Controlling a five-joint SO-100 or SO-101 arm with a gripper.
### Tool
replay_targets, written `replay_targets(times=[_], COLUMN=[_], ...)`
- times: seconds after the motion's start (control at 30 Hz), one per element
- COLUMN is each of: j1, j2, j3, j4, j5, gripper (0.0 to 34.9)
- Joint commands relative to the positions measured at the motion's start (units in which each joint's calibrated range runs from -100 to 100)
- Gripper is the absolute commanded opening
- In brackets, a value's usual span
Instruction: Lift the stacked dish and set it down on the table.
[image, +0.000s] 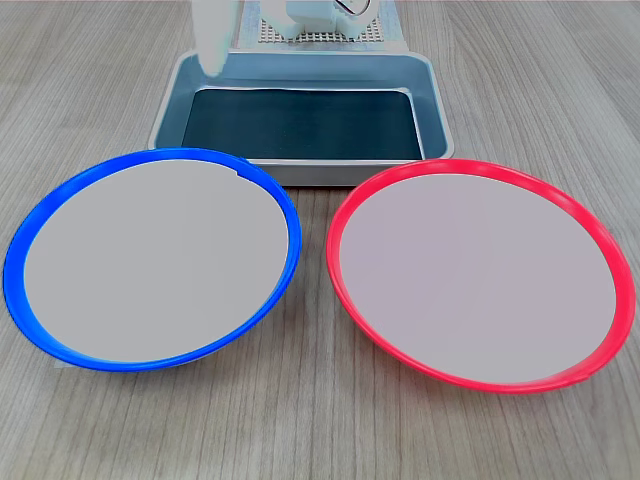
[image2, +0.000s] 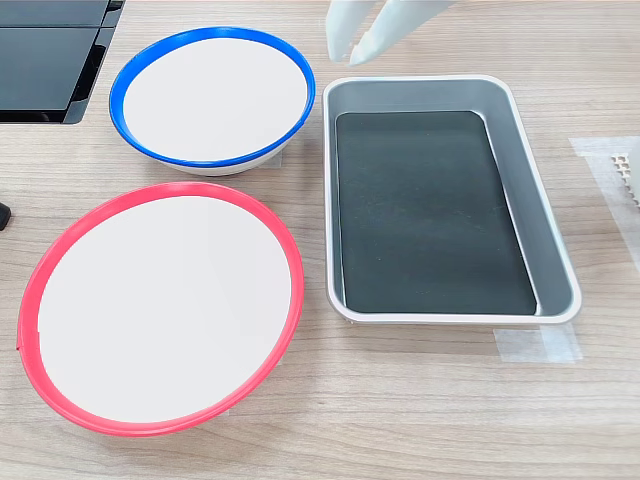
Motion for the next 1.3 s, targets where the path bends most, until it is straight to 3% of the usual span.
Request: replay_targets(times=[0.0, 0.13, 0.2, 0.33, 0.67, 1.0, 1.27], j1=[-4.30, -8.92, -11.27, -13.90, -13.81, -13.34, -13.43], j2=[-9.78, -21.97, -32.97, -52.42, -72.21, -75.87, -75.87], j3=[2.34, 12.26, 24.55, 44.39, 65.70, 66.33, 66.33], j4=[0.72, -8.28, -17.36, -24.62, -20.41, -9.51, -9.51], j5=[-3.03, -9.18, -13.63, -16.75, -16.51, -17.24, -17.97], gripper=[0.2, 0.0, 0.0, 0.0, 0.0, 0.0, 0.1])
